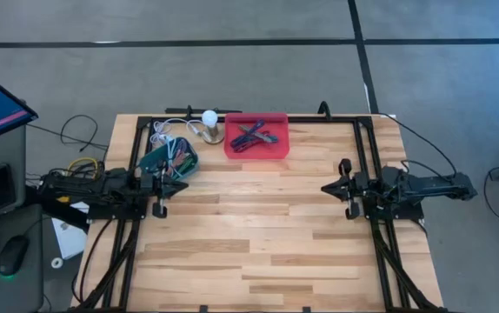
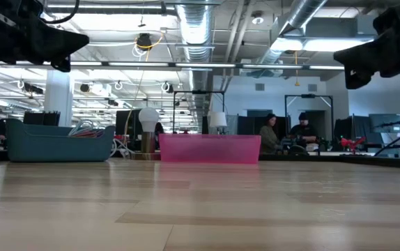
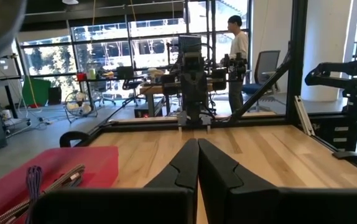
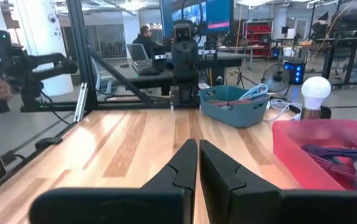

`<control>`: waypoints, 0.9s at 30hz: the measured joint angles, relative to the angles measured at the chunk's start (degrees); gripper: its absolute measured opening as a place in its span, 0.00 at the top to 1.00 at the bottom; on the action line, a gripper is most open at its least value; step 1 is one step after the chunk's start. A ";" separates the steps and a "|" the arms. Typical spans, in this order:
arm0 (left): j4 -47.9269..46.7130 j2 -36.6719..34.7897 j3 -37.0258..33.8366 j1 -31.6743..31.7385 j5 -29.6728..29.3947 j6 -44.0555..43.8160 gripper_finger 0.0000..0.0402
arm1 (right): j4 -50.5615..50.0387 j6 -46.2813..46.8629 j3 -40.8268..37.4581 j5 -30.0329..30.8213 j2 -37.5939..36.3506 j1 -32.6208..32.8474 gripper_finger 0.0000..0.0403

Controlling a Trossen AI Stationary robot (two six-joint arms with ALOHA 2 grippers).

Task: Pick & Place USB Port
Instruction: Return to Home Position

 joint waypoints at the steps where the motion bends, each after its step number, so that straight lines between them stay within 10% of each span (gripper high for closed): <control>1: 0.00 0.00 0.00 0.00 0.00 -0.02 0.98 | 0.06 -0.15 -0.01 0.03 0.02 0.02 0.97; 27: 0.04 12.23 0.04 0.00 0.02 -0.44 0.97 | -0.24 -1.68 -0.01 -0.03 2.82 0.07 0.97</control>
